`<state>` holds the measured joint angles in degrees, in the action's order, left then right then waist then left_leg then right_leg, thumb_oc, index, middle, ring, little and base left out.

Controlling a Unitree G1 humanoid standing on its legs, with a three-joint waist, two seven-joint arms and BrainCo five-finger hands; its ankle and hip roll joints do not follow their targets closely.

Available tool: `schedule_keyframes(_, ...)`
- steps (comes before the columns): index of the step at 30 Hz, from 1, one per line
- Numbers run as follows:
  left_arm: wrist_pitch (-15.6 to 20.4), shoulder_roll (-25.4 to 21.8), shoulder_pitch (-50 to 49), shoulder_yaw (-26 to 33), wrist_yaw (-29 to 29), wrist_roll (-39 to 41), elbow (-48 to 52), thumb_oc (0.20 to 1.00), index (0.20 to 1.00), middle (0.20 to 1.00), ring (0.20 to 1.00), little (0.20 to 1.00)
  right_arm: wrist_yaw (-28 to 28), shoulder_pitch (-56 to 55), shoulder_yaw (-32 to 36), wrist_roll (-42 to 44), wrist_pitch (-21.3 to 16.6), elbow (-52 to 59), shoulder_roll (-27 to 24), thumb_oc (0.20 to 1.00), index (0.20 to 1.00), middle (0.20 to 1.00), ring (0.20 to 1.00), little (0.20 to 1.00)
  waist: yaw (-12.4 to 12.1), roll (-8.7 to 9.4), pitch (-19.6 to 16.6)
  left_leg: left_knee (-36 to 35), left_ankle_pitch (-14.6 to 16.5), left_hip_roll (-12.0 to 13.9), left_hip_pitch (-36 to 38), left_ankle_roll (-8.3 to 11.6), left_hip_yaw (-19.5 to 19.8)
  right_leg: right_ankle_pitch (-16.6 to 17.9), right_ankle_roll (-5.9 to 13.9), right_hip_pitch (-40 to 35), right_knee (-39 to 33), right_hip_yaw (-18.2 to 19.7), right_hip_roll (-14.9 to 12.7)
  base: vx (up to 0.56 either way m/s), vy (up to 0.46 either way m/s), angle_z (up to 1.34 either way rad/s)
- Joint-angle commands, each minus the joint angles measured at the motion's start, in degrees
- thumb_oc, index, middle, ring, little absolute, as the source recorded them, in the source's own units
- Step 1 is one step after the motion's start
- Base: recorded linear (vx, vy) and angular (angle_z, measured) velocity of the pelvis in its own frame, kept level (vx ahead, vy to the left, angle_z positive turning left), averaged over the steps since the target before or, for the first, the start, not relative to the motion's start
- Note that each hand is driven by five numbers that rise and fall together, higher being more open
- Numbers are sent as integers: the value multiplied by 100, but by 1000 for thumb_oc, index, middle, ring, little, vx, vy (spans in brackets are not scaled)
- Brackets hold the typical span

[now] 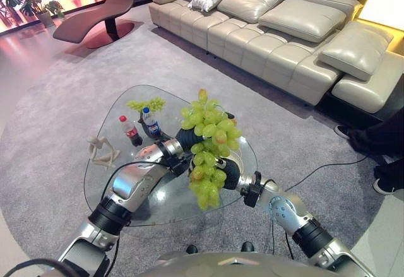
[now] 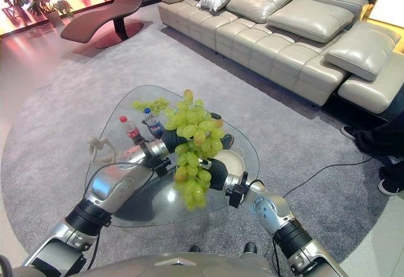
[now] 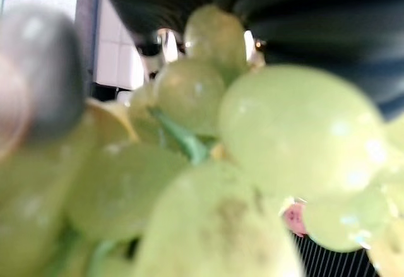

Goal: Pick up fruits into the plate

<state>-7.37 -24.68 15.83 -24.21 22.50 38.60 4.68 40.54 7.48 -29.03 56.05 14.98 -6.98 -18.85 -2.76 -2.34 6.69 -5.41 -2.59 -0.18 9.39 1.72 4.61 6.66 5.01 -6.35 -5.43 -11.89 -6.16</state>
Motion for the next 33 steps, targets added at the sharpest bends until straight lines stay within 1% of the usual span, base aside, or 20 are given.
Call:
schedule_keyframes(1, 380, 289, 831, 72, -37, 85, -165, 200, 200, 200, 200, 200, 152, 529, -201, 111, -174, 164, 454, 200, 200, 200, 200, 200, -9, 120, 59, 49, 635, -181, 260, -27, -459, -775, 68, -594, 65, 20, 49, 0, 0, 0)
schedule_keyframes(8, 421, 288, 829, 63, -43, 79, -186, 200, 200, 200, 200, 200, 147, 530, -197, 114, -167, 159, 454, 200, 200, 200, 200, 200, -9, 114, 74, 42, 623, -174, 257, -20, -473, -772, 70, -593, 65, 10, 46, 0, 0, 0)
schedule_keyframes(14, 359, 297, 816, 99, -121, 127, -175, 200, 200, 200, 200, 200, 155, 509, -189, 87, -183, 128, 455, 200, 200, 200, 200, 200, -13, 118, 76, 41, 615, -169, 250, -14, -481, -769, 73, -594, 61, 3, 45, 0, 0, 0)
schedule_keyframes(15, 357, 287, 801, 106, -107, 150, -209, 420, 420, 420, 420, 420, 156, 506, -184, 99, -186, 124, 444, 200, 200, 200, 200, 200, -14, 116, 76, 41, 616, -167, 253, -12, -484, -772, 72, -596, 63, -3, 45, 0, 0, 0)
schedule_keyframes(16, 328, 290, 803, 110, -114, 155, -227, 1000, 1000, 1000, 1000, 1000, 150, 507, -182, 109, -184, 123, 447, 200, 200, 200, 200, 200, -13, 115, 76, 41, 614, -166, 249, -11, -486, -772, 72, -594, 62, -3, 46, 0, 0, 0)
schedule_keyframes(20, 239, 318, 761, 131, -112, 173, -271, 1000, 1000, 1000, 1000, 1000, 143, 504, -158, 106, -189, 105, 447, 200, 200, 200, 200, 200, -15, 108, 73, 41, 610, -165, 243, -6, -490, -772, 71, -595, 58, -3, 47, 0, 0, 0)
schedule_keyframes(25, 224, 304, 685, 178, -97, 192, -340, 1000, 1000, 1000, 1000, 1000, 168, 472, -98, 104, -191, 94, 419, 200, 200, 200, 200, 200, -13, 100, 78, 41, 611, -168, 250, -9, -486, -772, 73, -599, 58, -6, 46, 0, 0, 0)
schedule_keyframes(33, 234, 116, 202, 518, -30, 278, -326, 1000, 1000, 1000, 1000, 1000, 188, 187, 197, 131, -345, 109, 274, 200, 200, 200, 200, 200, -51, 76, 89, 41, 606, -150, 245, -3, -494, -773, 78, -604, 58, -62, 33, 0, 0, 0)
